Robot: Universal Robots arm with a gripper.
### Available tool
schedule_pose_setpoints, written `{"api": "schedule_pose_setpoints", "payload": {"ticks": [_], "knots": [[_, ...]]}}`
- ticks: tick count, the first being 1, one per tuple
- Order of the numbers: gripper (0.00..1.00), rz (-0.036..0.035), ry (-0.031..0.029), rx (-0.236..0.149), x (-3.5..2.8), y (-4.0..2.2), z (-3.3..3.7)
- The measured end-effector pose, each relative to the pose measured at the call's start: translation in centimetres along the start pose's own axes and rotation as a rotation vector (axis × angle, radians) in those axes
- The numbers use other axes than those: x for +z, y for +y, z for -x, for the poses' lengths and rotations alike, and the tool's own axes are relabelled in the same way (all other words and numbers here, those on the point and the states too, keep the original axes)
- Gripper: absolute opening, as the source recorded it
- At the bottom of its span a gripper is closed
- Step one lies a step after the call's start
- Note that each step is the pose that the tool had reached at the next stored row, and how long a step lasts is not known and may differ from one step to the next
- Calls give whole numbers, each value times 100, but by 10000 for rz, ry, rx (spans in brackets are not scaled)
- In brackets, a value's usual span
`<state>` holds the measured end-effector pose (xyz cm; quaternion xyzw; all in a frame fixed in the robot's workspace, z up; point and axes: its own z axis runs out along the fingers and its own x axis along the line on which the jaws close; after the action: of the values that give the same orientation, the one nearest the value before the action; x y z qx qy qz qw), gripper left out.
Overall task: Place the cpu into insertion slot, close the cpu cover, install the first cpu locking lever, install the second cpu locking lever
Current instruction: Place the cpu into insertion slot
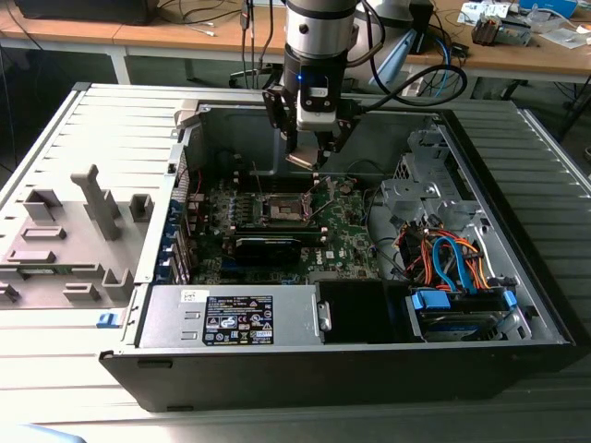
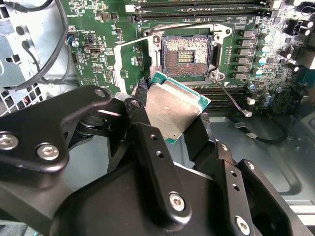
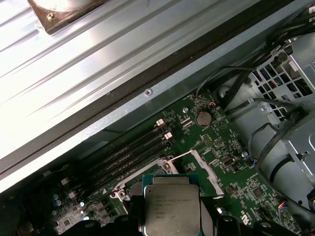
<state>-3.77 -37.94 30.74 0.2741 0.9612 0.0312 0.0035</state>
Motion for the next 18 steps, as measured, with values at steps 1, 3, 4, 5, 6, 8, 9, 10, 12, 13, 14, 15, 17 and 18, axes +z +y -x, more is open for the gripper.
{"api": "schedule_pose_setpoints", "payload": {"ticks": [1,3,4,5,6,8,9,10,12,13,14,15,17,18], "knots": [[55,0,-1,8,0,0,0],[55,0,-1,26,1,0,0],[55,0,-3,34,1,0,0],[55,0,-3,41,1,0,0],[55,-1,-4,49,1,0,0],[55,-1,-4,63,1,0,0],[55,-1,-6,74,2,0,0],[55,-1,-7,87,2,0,0],[55,-1,-8,105,2,0,0],[55,-2,-9,117,2,0,0],[55,-1,-9,125,3,0,0],[55,-2,-10,132,3,0,0],[55,-1,-11,147,3,0,0],[55,-1,-11,155,4,0,0]]}}
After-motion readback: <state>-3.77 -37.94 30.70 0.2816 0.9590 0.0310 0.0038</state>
